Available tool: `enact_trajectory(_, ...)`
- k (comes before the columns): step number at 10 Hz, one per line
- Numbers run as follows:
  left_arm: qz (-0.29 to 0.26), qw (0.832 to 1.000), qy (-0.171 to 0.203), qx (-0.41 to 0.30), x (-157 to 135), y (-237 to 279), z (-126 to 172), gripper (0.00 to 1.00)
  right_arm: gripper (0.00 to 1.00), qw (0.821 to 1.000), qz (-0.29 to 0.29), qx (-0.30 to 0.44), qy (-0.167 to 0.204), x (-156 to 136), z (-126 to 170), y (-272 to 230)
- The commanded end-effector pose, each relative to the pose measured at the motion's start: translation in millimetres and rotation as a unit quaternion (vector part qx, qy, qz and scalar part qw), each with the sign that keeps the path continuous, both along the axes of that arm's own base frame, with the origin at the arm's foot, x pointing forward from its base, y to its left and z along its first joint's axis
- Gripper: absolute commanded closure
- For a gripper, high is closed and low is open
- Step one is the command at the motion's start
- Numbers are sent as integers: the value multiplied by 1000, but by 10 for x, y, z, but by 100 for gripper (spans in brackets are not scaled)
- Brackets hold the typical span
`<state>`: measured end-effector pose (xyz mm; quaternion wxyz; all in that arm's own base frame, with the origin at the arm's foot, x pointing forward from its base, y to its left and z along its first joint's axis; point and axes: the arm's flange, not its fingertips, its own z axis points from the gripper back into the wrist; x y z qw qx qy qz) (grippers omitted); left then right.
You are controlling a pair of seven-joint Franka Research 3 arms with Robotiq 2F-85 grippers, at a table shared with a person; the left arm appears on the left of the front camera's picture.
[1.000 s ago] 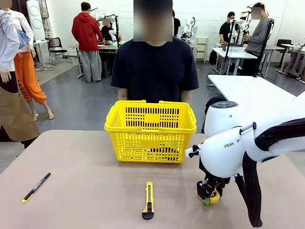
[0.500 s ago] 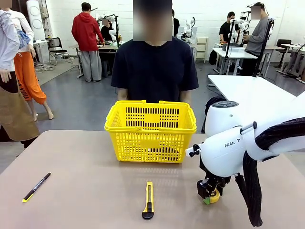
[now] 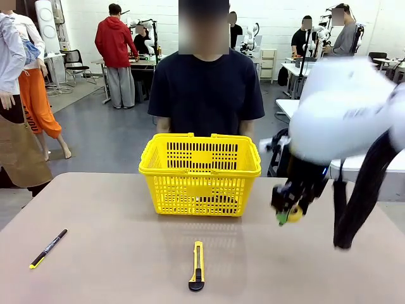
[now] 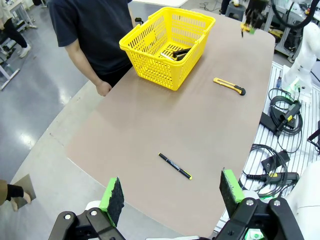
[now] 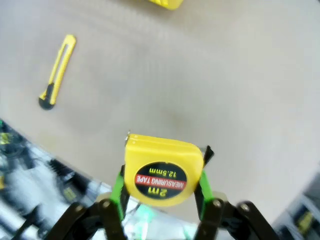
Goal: Place the items the person wants into the basket.
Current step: Pick up the item the person points to and place it in the Market Basket.
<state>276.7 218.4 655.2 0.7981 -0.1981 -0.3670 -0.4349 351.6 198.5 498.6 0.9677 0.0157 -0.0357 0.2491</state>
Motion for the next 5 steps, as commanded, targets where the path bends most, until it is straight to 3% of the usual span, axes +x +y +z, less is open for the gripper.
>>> enact_trajectory(1, -2, 1000, -4, -2, -10, -2, -1, 0, 100, 999, -29, 11, 11, 43, 458, 10)
enact_trajectory(3, -2, 1000, -4, -2, -10, -2, -1, 0, 100, 999, -45, -14, 0, -76, 664, 67)
enact_trajectory(4, -2, 1000, -4, -2, -10, -2, -1, 0, 100, 997, -63, -34, 19, -128, 672, 72)
enact_trajectory(5, -2, 1000, -4, -2, -10, -2, -1, 0, 100, 1000, -25, 6, -5, -95, 769, -15)
